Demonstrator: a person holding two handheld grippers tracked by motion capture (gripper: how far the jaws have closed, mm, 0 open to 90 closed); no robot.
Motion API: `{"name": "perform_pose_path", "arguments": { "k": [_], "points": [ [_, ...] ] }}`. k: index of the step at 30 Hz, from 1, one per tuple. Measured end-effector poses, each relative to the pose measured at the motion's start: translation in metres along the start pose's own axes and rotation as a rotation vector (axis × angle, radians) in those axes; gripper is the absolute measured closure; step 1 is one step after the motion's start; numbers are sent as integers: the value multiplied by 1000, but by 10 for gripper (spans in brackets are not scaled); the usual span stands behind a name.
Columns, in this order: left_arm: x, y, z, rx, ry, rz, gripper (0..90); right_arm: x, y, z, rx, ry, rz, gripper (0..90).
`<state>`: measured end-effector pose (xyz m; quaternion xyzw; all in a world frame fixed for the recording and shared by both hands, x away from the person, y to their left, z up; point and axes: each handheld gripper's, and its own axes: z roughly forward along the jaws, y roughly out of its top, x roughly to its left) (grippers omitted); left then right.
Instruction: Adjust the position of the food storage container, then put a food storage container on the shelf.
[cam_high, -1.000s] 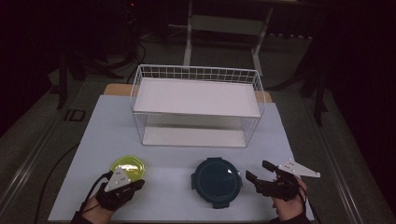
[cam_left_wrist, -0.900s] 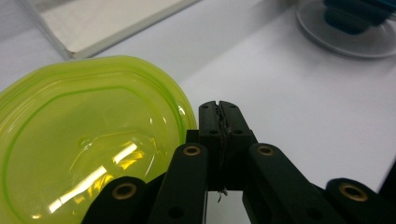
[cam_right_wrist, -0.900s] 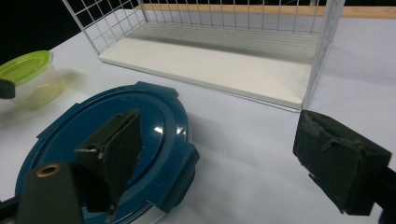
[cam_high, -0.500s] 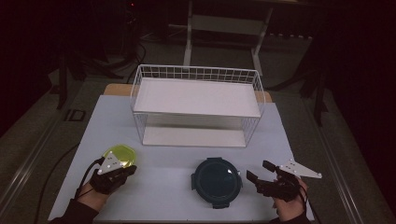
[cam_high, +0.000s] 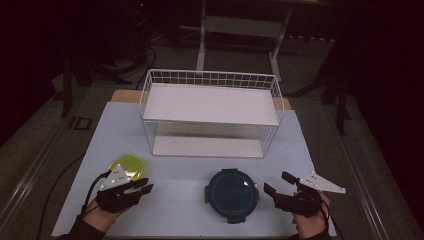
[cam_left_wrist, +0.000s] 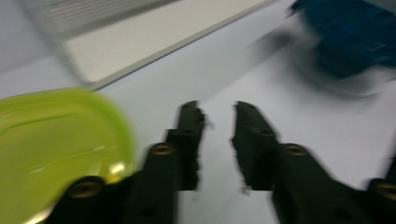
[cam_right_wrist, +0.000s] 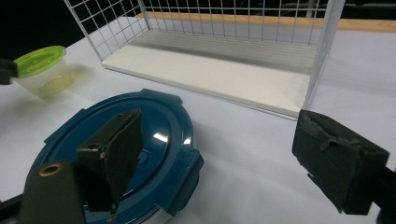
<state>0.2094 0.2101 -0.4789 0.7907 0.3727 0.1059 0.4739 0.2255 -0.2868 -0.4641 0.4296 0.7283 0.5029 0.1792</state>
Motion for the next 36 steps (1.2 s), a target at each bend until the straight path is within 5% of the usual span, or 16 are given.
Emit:
{"name": "perform_pose_path", "arguments": {
  "k": [4,7,9,11,19,24,27,36],
  "points": [
    [-15,9,1,-27,-114,-13,364,3,1,-2,-15,2,-19,161],
    [-34,15,7,13,-149,44,131,6,2,-2,-17,4,-40,159],
    [-41,17,10,8,-169,73,67,6,2,-1,-17,16,-50,163],
    [-48,20,15,-1,-202,59,8,8,2,-1,-8,18,-66,167],
    [-60,37,35,-33,-255,59,9,14,5,-3,-36,41,-116,180],
    [-57,45,44,-44,-240,25,22,18,8,-5,-50,30,-155,180],
    [-55,51,48,-61,-197,0,13,19,12,-6,-66,57,-146,181],
    [-52,66,68,-22,-288,-79,13,20,18,-6,-81,65,-160,157]
  ]
}}
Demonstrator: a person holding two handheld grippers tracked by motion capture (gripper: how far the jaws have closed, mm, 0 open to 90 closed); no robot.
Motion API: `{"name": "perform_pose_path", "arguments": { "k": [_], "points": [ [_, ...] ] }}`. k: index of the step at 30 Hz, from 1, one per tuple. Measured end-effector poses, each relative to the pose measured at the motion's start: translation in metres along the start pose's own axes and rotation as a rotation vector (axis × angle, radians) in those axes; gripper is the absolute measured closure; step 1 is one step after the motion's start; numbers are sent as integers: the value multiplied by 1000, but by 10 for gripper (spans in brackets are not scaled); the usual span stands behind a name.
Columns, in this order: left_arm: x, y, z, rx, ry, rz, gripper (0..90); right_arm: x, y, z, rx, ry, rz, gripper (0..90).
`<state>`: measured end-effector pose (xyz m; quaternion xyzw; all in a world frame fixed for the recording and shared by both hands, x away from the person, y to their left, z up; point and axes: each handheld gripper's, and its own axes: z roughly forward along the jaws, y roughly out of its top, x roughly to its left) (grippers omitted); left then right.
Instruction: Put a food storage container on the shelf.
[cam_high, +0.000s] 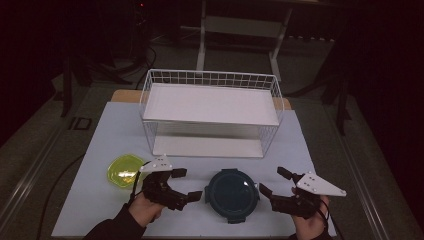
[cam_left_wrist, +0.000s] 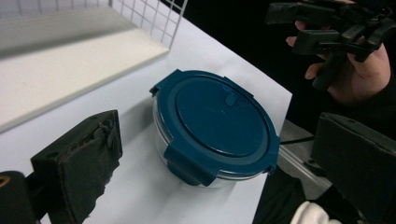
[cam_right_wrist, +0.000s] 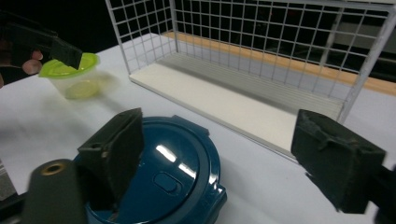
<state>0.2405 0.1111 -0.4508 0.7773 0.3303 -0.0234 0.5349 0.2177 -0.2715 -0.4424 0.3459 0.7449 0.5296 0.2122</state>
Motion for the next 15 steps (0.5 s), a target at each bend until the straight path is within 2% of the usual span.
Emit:
{"name": "perform_pose_path", "arguments": {
  "k": [2,3,5,6,9,12,14,15],
  "points": [
    [2,2,7,33,-9,5,13,0,1,-1,7,13,27,143],
    [5,2,11,46,-13,-6,13,0,2,-1,6,24,39,140],
    [10,1,19,62,-28,-43,14,0,3,-1,7,9,41,134],
    [15,1,24,72,-29,-75,14,0,3,-1,10,5,42,127],
    [25,-3,34,105,-31,-139,32,1,2,1,14,-8,48,121],
    [36,-9,44,137,-66,-230,58,1,0,4,19,14,69,107],
    [40,-14,50,152,-77,-296,118,2,-2,5,28,17,69,103],
    [42,-16,53,159,-92,-313,144,3,-2,6,32,14,62,104]
  ]
}}
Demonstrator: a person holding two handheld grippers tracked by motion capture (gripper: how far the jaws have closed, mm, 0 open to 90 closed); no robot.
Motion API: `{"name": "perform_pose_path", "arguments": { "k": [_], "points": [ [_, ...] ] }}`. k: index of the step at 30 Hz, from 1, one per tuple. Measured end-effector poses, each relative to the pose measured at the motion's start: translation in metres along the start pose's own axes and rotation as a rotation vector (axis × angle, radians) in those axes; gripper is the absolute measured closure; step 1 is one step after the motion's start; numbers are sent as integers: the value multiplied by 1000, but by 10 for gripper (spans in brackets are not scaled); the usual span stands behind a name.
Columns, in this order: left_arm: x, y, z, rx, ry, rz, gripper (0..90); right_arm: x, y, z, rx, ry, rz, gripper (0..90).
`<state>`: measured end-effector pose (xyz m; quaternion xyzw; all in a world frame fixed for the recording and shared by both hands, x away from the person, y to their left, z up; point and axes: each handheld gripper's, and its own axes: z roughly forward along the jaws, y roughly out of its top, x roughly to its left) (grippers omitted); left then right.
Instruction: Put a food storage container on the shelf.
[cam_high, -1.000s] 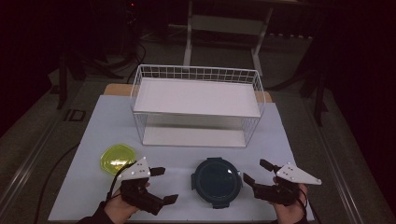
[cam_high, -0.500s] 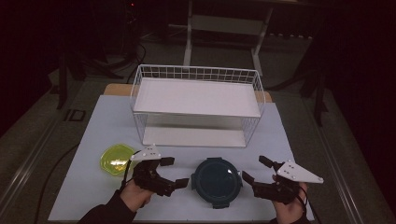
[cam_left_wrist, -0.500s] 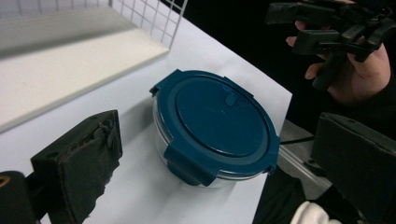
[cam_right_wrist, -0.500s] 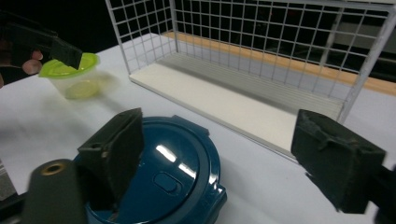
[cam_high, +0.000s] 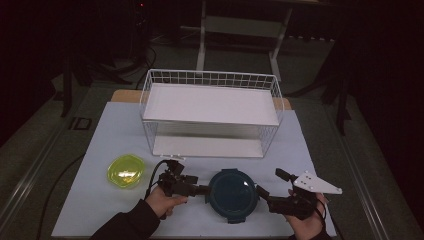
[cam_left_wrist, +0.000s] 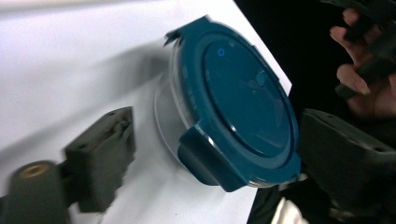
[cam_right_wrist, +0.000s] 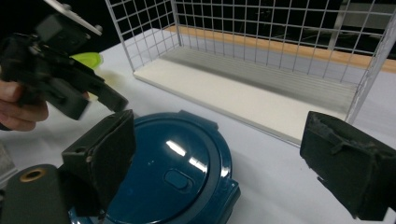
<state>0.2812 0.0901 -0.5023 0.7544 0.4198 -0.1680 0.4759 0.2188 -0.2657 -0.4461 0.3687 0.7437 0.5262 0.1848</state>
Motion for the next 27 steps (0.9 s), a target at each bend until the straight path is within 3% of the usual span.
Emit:
{"name": "perform_pose_path", "arguments": {
  "k": [7,10,13,14,20,25,27],
  "points": [
    [12,-8,18,61,-45,-166,284,4,-2,2,26,-11,-29,104],
    [16,-10,21,80,-69,-205,358,4,-2,1,35,-14,-30,110],
    [19,-13,23,74,-118,-273,436,4,-3,1,46,-14,-31,132],
    [19,-13,23,71,-126,-283,480,4,-3,1,51,-14,-28,137],
    [21,-13,24,74,-139,-331,514,4,-5,1,90,-18,-26,209],
    [20,-13,24,72,-131,-298,518,0,-9,4,133,-4,12,228],
    [18,-13,24,67,-128,-281,518,-4,-13,6,165,0,52,230]
  ]
}}
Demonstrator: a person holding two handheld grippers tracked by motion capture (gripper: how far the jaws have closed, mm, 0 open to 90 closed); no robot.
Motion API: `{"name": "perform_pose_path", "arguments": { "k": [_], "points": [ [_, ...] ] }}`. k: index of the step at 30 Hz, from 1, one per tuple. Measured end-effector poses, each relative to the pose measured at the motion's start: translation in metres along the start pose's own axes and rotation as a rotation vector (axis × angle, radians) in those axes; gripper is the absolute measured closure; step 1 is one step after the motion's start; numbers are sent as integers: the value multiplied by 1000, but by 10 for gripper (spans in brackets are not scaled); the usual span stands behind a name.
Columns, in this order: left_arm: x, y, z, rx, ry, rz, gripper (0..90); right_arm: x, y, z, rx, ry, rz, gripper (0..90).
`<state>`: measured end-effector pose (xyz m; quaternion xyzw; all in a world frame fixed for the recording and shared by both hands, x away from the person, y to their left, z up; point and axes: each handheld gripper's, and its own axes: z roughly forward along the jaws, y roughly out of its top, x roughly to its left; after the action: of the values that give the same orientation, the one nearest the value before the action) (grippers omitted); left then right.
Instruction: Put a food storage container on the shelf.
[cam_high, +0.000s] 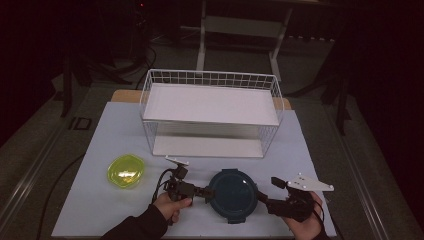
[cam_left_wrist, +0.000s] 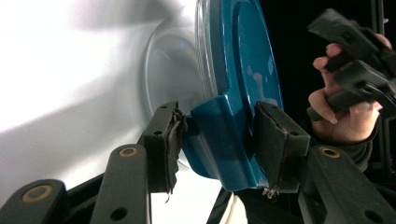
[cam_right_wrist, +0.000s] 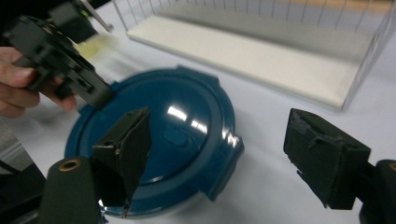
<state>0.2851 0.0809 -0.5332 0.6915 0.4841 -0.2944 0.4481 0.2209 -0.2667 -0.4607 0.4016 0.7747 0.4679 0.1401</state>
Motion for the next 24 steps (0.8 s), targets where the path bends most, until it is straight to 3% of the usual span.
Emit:
{"name": "perform_pose_path", "arguments": {
  "k": [6,10,16,22,24],
  "points": [
    [-5,-1,0,2,1,78,520,-18,-9,10,91,49,154,249],
    [-6,-3,-1,6,-5,111,522,-26,-13,15,130,120,247,296],
    [-7,-6,-3,11,-26,166,530,-30,-19,23,192,188,306,409],
    [-8,-8,-4,9,-44,198,541,-36,-21,26,222,295,379,539],
    [-8,-8,-4,7,-44,203,541,-38,-21,27,234,314,391,530]
  ]
}}
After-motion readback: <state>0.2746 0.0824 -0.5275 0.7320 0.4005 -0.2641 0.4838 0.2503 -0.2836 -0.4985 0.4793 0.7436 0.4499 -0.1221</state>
